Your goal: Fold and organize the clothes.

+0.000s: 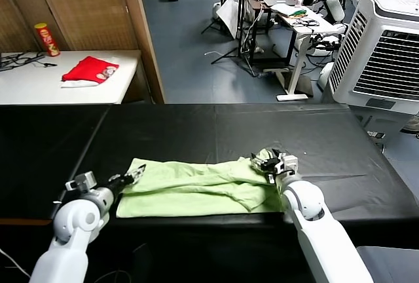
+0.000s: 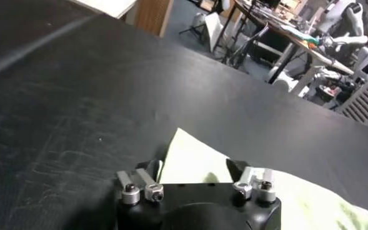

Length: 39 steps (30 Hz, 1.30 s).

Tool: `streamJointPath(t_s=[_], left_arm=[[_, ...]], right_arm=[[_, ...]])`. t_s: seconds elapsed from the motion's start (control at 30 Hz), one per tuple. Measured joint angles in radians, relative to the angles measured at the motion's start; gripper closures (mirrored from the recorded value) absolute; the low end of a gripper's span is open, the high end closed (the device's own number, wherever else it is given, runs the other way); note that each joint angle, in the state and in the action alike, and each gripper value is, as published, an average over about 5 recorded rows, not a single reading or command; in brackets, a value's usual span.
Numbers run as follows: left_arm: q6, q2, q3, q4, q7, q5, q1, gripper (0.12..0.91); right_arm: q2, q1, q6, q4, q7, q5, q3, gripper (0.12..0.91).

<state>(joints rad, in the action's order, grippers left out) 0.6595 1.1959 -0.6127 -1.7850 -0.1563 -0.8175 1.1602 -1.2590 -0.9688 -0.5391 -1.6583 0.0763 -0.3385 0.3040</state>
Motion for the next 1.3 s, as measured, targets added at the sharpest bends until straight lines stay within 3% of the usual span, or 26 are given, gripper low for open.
streamJointPath(t_s=[0.13,0.2,0.3,0.53,0.63,0.7,0.93,1.07,1.3], left_arm=[[-0.032,0.01,0.007,0.018,0.002,0.044,-0.005,0.837],[-0.049,0.015,0.009,0.02,0.003,0.068,-0.002,0.886],[-0.079,0.023,0.01,0.016,0.005,0.115,0.007,0.888],[-0.107,0.038,0.008,-0.013,0.008,0.204,0.028,0.893],[-0.114,0.039,0.005,-0.023,0.012,0.219,0.03,0.876],[-0.117,0.036,0.0,-0.03,0.016,0.221,0.033,0.815],[-0.114,0.01,-0.024,-0.064,0.023,0.201,0.06,0.437],[-0.104,0.006,-0.045,-0.099,0.024,0.163,0.094,0.265],[-0.113,0.042,-0.065,-0.172,0.047,0.16,0.199,0.232]], right_arm=[[-0.016,-0.012,0.01,-0.004,0.014,0.009,0.005,0.646],[-0.023,-0.017,0.017,-0.006,0.029,0.016,0.008,0.742],[-0.034,-0.026,0.024,-0.011,0.048,0.026,0.014,0.856],[-0.045,-0.042,0.03,-0.036,0.051,0.018,0.029,0.874],[-0.035,-0.052,0.03,-0.053,0.033,0.013,0.04,0.78],[-0.024,-0.063,0.03,-0.069,0.016,0.01,0.05,0.667],[0.02,-0.119,0.025,-0.163,-0.019,-0.015,0.086,0.303],[0.037,-0.165,0.024,-0.236,-0.025,-0.03,0.109,0.234],[0.054,-0.244,0.023,-0.348,-0.031,-0.049,0.15,0.227]])
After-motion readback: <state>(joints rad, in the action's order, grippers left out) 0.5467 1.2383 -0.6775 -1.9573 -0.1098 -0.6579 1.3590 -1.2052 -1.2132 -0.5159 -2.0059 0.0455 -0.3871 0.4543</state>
